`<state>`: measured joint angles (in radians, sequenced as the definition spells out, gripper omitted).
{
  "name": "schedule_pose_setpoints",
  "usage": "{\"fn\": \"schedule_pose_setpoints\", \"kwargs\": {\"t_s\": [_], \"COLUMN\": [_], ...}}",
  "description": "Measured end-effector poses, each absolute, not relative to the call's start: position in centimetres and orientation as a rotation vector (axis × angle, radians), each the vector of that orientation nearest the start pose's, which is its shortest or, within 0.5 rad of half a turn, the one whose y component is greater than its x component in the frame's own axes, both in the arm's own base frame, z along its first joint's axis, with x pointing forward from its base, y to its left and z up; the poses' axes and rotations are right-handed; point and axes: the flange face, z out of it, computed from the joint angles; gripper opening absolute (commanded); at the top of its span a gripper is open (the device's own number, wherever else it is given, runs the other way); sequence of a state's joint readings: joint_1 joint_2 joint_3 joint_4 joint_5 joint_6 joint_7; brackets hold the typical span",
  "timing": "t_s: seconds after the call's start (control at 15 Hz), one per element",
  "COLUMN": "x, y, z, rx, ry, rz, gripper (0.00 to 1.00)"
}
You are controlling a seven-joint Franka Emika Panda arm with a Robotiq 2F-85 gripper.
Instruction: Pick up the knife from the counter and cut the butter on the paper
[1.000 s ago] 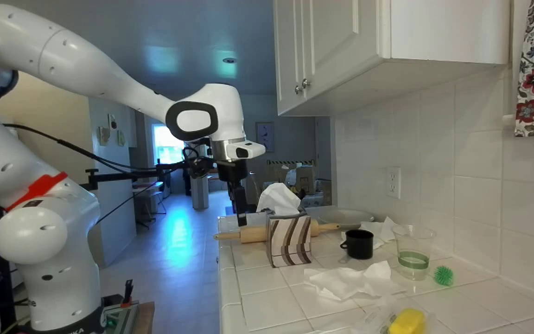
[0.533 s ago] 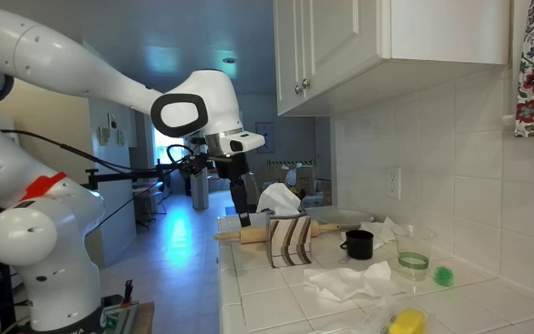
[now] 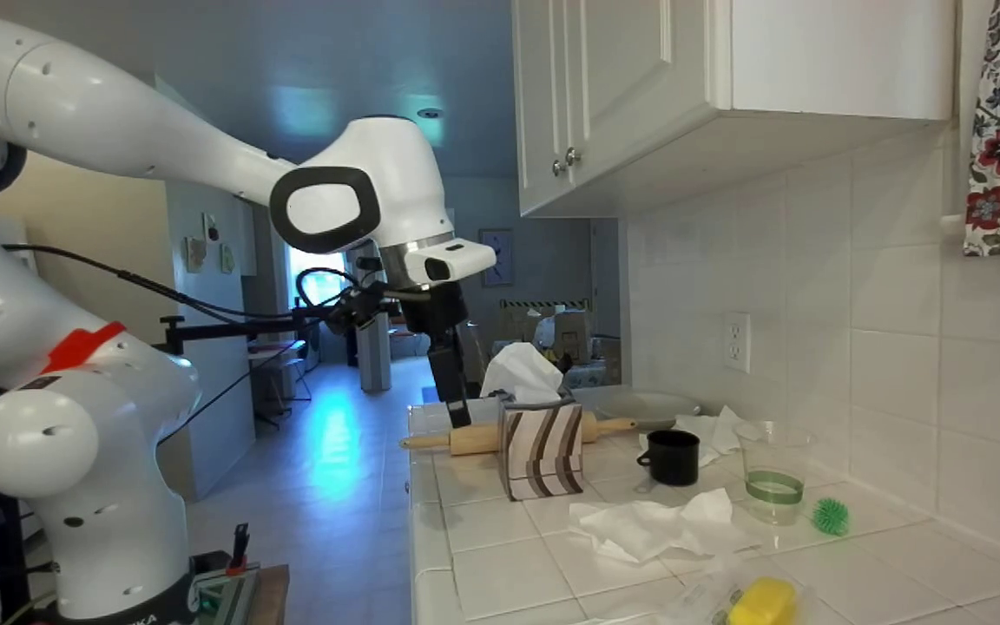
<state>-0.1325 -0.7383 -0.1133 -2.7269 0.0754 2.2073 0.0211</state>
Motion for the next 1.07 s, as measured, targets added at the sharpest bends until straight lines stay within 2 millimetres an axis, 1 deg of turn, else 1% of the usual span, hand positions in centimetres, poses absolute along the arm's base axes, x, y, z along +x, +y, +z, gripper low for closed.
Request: {"fn": "schedule_pose_setpoints", "kwargs": {"t_s": [0.13, 0.2, 0.27, 0.47, 0.67, 0.8, 1.07], "x": [33.3, 33.3, 33.2, 32.4, 31.6, 31.6, 32.5], "y": [-8.1, -8.5, -9.4, -13.5, -16.8, -18.2, -20.3], "z": [45.6, 45.7, 46.0, 46.8, 47.4, 47.5, 47.2], "rx": [-2.968, -2.942, -2.912, -2.812, -2.766, -2.771, -2.837], "ry": [0.433, 0.470, 0.514, 0.669, 0.774, 0.795, 0.714], "rz": [-0.342, -0.351, -0.368, -0.415, -0.433, -0.396, -0.286], "gripper": [1.00, 1.00, 1.00, 1.00, 1.00, 1.00, 1.00]}}
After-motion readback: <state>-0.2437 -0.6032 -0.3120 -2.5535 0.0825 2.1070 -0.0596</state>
